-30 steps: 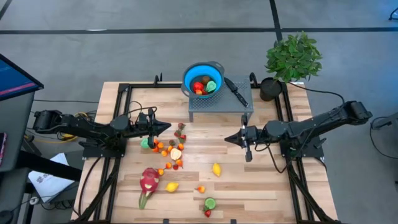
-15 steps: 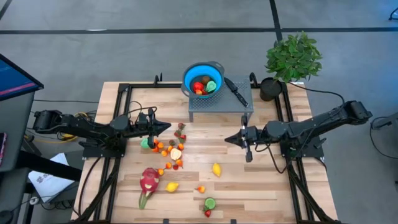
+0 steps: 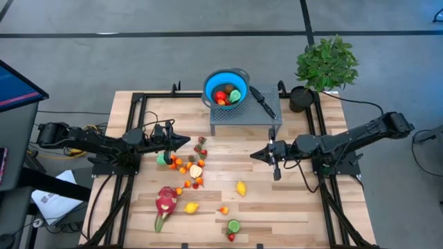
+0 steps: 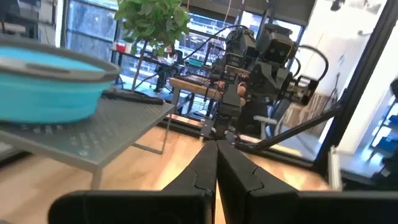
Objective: Pick & Place Fruit
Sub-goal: Put the strawberry into the strainer bowl
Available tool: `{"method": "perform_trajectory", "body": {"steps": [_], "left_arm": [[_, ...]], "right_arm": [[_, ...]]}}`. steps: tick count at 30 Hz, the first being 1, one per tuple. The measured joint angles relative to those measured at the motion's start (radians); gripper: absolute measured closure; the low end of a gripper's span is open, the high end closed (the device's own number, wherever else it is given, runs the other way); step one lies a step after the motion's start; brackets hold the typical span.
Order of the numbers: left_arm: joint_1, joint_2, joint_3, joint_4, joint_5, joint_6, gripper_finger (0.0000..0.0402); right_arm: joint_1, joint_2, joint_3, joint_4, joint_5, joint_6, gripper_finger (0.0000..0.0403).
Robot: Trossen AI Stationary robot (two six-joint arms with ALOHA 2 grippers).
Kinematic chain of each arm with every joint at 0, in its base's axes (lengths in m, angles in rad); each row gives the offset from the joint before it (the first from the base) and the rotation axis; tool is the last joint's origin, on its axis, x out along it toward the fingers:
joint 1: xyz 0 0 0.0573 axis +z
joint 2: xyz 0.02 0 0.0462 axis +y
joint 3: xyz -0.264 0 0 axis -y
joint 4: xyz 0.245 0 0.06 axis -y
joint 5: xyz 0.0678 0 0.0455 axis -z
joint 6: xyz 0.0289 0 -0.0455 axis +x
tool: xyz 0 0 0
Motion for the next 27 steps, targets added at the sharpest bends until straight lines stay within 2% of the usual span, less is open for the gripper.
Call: {"method": "perform_trajectory", "body": {"steps": [4,12,22,27], "left_arm": [[-0.019,0.000,0.000,0.001,0.049,-0.039,0.0401],[-0.152,0.000,0.000,0.011,0.045,-0.038,0.0401],[-0.330,0.000,0.000,0.015,-0.182,-0.004,0.0401],[-0.380,0.000,0.001,0.015,-0.234,-0.004,0.0401]], "right_arm": [[0.000,0.000,0.000,-0.008,0.000,0.000,0.0403],[0.000,0.000,0.000,-0.008,0.000,0.000,0.0403],[0.000,0.000,0.000,-0.008,0.000,0.000,0.0403],[0.000,0.000,0.000,-0.007,0.000,0.000,0.0403]]}}
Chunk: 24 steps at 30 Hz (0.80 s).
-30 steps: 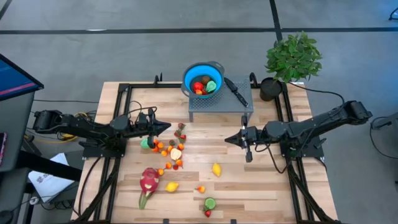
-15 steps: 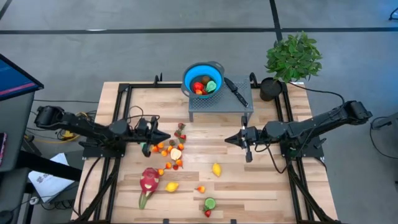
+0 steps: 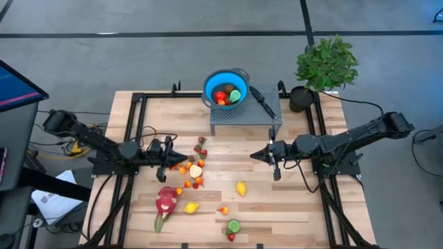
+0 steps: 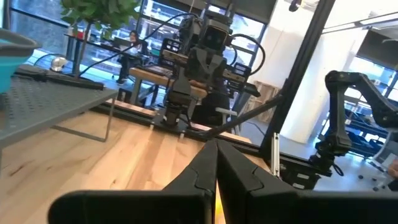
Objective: Pick & Place Fruit
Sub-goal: Put the strawberry into the strainer bowl
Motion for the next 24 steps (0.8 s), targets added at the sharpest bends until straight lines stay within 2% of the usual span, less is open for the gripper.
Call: {"method": "perform_trajectory", "body": {"steps": [6,13,18,24], "left_arm": [[-0.070,0.052,0.068,0.000,-0.036,0.039,0.0401],[-0.098,0.239,0.194,0.001,-0.110,0.075,0.0401],[-0.098,0.348,0.227,-0.003,-0.193,0.074,0.0401],[-0.090,0.312,0.228,-0.059,-0.261,0.149,0.0401]], "right_arm": [[0.000,0.000,0.000,0.000,0.000,0.000,0.0403],[0.000,0.000,0.000,0.000,0.000,0.000,0.0403],[0.000,0.000,0.000,0.000,0.000,0.004,0.0403],[0.000,0.000,0.000,-0.005,0.000,0.054,0.0403]]}}
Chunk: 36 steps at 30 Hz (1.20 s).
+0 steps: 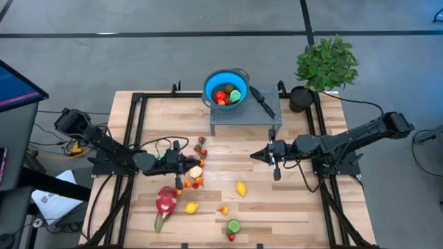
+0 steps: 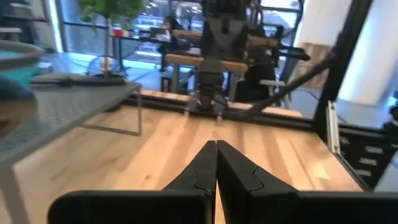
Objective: Pick & Place Fruit
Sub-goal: Put the strawberry into the strainer bowl
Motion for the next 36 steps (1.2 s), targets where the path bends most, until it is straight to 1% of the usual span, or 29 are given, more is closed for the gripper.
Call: {"method": "perform_trajectory", "body": {"steps": [3,4,8,11,16,21,26,29,32,33,36], "left_arm": [[0.026,-0.056,0.000,-0.069,0.001,-0.010,0.0401],[0.039,-0.072,0.000,-0.091,0.015,-0.026,0.0401],[0.100,-0.118,0.000,-0.231,0.116,-0.114,0.0401],[0.137,-0.119,0.019,-0.393,0.150,-0.142,0.0401],[0.215,-0.119,0.095,-0.629,0.188,-0.188,0.0401],[0.299,-0.119,0.119,-0.738,0.219,-0.257,0.0401],[0.348,-0.097,0.135,-0.816,0.257,-0.271,0.0401],[0.367,-0.056,0.203,-0.892,0.308,-0.259,0.0401],[0.389,0.003,0.277,-0.987,0.335,-0.233,0.0401],[0.402,0.023,0.298,-1.020,0.343,-0.242,0.0401],[0.454,0.074,0.342,-1.109,0.373,-0.332,0.0401]], "right_arm": [[0.000,0.000,0.000,-0.001,0.000,0.007,0.0403],[0.000,0.000,0.000,-0.002,0.000,0.007,0.0403],[0.000,0.000,0.000,-0.002,0.000,0.007,0.0403],[-0.003,0.000,0.000,-0.002,0.000,0.007,0.0403],[-0.003,0.000,0.000,-0.001,0.000,0.002,0.0403],[-0.003,0.000,0.000,-0.002,0.000,-0.001,0.0403],[-0.003,0.000,0.000,-0.003,0.000,-0.002,0.0403],[-0.007,0.000,0.000,-0.003,0.000,-0.009,0.0403],[-0.019,0.000,0.000,-0.003,0.000,-0.009,0.0403],[-0.023,0.000,0.000,-0.004,0.000,-0.009,0.0403],[-0.033,0.000,0.000,-0.008,0.000,-0.009,0.0403]]}}
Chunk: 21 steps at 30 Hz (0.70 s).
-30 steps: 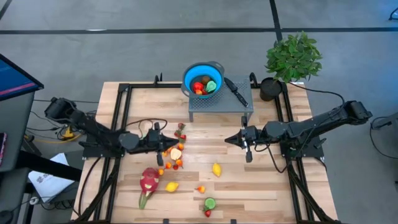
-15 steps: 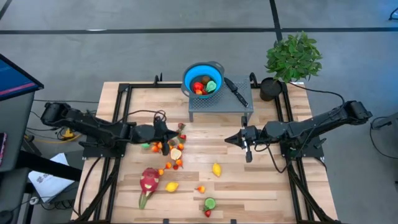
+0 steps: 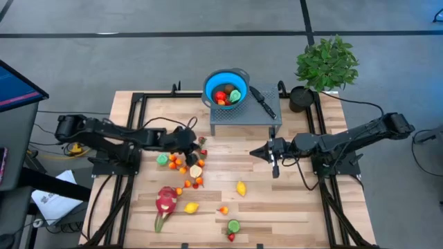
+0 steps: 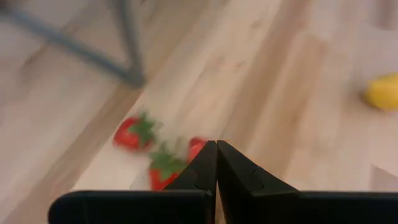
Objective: Pick & Place Fruit
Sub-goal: Put the strawberry into the strainer bowl
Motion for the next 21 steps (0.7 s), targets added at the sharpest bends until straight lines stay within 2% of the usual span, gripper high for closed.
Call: {"method": "perform_trajectory", "body": {"steps": [7,14,17,21], "left_arm": [[0.087,0.088,0.038,-0.022,0.045,-0.060,0.0401],[0.123,0.093,0.043,-0.023,0.091,-0.040,0.0395],[0.131,0.091,0.044,-0.023,0.091,-0.019,0.0379],[0.141,0.091,0.044,-0.024,0.091,-0.019,0.0328]], "right_arm": [[-0.009,0.000,0.000,-0.058,0.000,0.000,0.0403],[-0.009,0.000,0.000,-0.078,0.000,0.008,0.0403],[-0.008,0.000,0.000,-0.078,0.000,0.008,0.0403],[-0.008,0.000,0.000,-0.078,0.000,0.008,0.0403]]}}
